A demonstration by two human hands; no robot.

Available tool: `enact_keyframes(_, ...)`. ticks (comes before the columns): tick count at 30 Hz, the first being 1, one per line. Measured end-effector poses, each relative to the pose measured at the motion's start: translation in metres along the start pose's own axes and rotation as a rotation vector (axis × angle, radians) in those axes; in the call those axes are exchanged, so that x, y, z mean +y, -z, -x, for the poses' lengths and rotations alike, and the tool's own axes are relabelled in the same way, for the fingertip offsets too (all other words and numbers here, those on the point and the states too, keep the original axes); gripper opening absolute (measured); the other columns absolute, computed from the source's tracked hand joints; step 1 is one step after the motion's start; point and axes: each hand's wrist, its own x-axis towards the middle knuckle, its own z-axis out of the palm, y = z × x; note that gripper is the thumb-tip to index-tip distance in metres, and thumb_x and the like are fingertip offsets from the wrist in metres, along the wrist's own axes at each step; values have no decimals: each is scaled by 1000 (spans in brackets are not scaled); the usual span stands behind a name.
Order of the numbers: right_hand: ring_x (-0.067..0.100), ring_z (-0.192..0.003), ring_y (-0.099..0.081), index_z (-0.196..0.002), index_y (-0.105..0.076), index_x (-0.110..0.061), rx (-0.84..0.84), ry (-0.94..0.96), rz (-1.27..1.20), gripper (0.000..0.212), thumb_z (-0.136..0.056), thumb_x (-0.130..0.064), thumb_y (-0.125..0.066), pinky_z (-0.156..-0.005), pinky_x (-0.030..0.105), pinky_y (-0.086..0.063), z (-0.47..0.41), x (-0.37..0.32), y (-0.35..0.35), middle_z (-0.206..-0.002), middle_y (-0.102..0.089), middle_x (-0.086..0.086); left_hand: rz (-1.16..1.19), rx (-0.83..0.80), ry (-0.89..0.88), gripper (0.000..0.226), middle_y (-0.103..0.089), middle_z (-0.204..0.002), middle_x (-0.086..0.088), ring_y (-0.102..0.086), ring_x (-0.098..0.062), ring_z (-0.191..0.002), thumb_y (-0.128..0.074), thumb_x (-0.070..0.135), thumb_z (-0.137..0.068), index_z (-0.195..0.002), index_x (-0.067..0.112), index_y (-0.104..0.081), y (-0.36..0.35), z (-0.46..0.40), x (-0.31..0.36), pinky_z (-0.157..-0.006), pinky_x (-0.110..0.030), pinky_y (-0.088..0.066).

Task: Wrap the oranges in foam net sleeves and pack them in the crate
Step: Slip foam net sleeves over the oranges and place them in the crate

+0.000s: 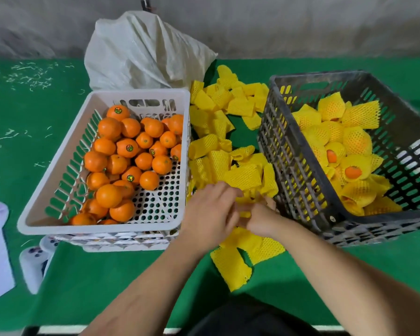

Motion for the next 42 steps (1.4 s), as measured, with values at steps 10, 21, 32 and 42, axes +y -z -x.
enact_keyframes(10, 35, -150, -21, -157, -37, -25, 115, -67, -112, 60, -100, -32, -56, -121, 47, -26, 7, 36, -32, -170, -7, -4, -176, -858, -125, 84, -36, -158, -6, -37, -32, -140, -70, 64, -84, -157, 37, -37, -95, 104, -18, -115, -49, -31)
enact_keyframes(21, 16, -145, -38, -147, -51, -27, 590, 81, -809, 44, -105, -38, -51, -119, 42, -34, 14, 7, -21, -154, -45, -2, 467, 81, 579, 61, -16, -163, 6, -20, -2, -150, -62, 34, -105, -159, 21, -36, -55, 31, 30, -113, 0, -17)
enact_keyframes(32, -8, -127, -48, -141, -56, -23, 629, 444, -739, 38, -104, -34, -55, -105, 36, -50, 31, -73, 5, -158, -29, -19, 484, 347, 410, 17, -73, -109, 20, -69, -6, -105, -52, 39, -109, -120, 39, -65, 82, -11, -29, -80, -14, -52)
enact_keyframes(42, 27, -154, -15, -143, -28, -30, 553, 442, -57, 60, -96, -42, -62, -117, 53, -28, 21, -204, -23, -167, 26, -5, -321, -681, 805, 72, -31, -160, -17, -43, -42, -141, -61, 34, -102, -162, 19, -25, 68, -43, -179, -113, -51, -43)
